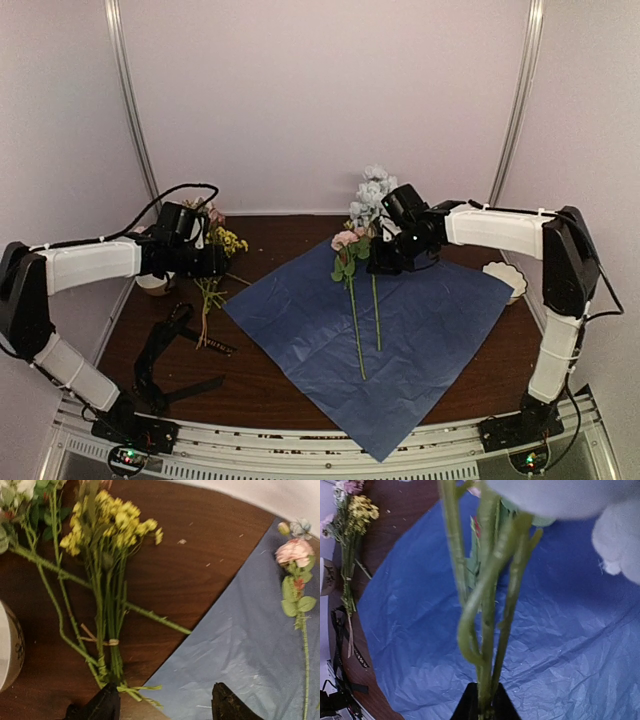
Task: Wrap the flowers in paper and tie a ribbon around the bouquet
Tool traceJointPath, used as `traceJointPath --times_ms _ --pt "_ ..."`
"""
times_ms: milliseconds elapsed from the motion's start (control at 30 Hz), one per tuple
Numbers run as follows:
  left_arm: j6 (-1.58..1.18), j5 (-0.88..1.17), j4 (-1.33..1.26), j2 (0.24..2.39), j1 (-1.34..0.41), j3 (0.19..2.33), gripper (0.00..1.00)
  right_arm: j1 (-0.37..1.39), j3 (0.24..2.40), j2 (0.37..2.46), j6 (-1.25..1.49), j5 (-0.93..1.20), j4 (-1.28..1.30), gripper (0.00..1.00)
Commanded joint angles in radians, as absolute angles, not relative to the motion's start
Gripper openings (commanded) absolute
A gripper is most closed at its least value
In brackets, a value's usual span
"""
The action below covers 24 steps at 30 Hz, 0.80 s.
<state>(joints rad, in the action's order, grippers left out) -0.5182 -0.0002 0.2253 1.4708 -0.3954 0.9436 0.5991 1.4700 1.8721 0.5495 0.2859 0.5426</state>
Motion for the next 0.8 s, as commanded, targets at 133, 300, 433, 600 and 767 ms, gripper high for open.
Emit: traceJointPath --times_ms 133,300,433,600,767 --pt "-0.486 -0.033 0.337 1.629 -0.296 0.993 0.61 0.594 1.489 1.947 0.533 0.134 0.643 0.40" --pt "-0.445 -0.040 0.341 1.724 -0.252 1.102 0.56 0.597 1.468 1.899 0.506 0.087 0.665 0.41" --pt "-0.435 -0.019 0.376 1.840 -0.211 1.206 0.41 0.604 1.445 1.856 0.481 0.096 0.664 0.42" --pt "-0.421 0.040 0.391 1.918 -0.202 1.265 0.30 0.611 1.410 1.817 0.466 0.107 0.661 0.43" --pt "-0.414 0.001 0.419 1.956 -0.200 1.287 0.27 0.611 1.396 1.796 0.462 0.107 0.664 0.43"
